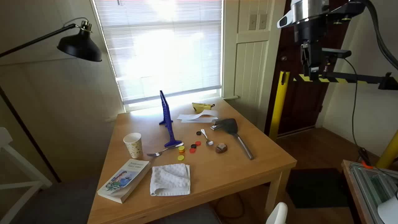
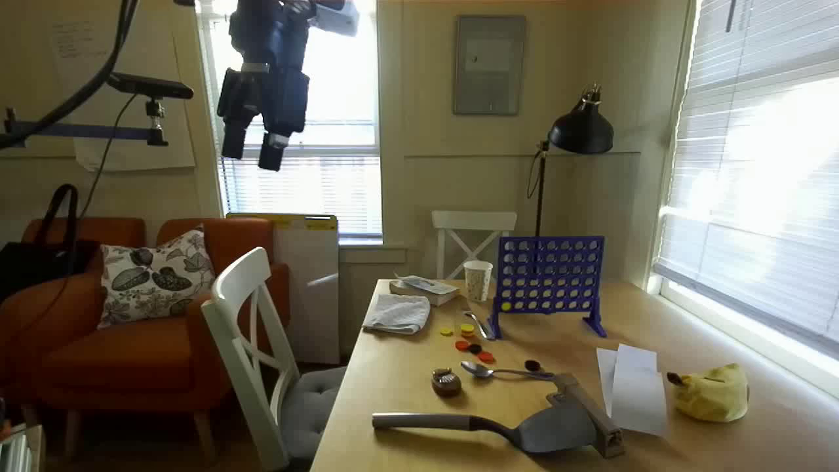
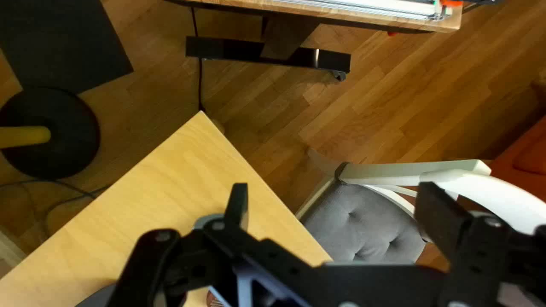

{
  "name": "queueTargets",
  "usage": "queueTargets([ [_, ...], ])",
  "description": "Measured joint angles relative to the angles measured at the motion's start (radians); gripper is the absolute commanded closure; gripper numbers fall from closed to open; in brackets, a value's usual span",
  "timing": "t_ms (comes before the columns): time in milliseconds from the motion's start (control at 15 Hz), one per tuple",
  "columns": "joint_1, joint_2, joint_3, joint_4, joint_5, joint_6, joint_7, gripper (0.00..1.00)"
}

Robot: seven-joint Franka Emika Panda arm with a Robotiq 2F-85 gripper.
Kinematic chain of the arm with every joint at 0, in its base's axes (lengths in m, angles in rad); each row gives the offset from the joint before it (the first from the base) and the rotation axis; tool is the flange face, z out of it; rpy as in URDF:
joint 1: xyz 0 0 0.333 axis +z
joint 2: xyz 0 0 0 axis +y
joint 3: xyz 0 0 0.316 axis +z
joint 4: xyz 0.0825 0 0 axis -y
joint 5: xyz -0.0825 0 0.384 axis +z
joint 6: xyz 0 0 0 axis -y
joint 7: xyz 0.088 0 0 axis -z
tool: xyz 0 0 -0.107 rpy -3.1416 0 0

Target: Use the silver spoon to move one orange chip.

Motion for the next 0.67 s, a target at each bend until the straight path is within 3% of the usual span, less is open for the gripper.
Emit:
queueTargets([
  [467, 0.0, 0.002, 0.0, 0.0, 0.005, 0.007, 0.0, 0.0],
  [667, -0.001, 0.053, -0.001, 0.001, 0.061, 0.09, 0.036, 0.0],
])
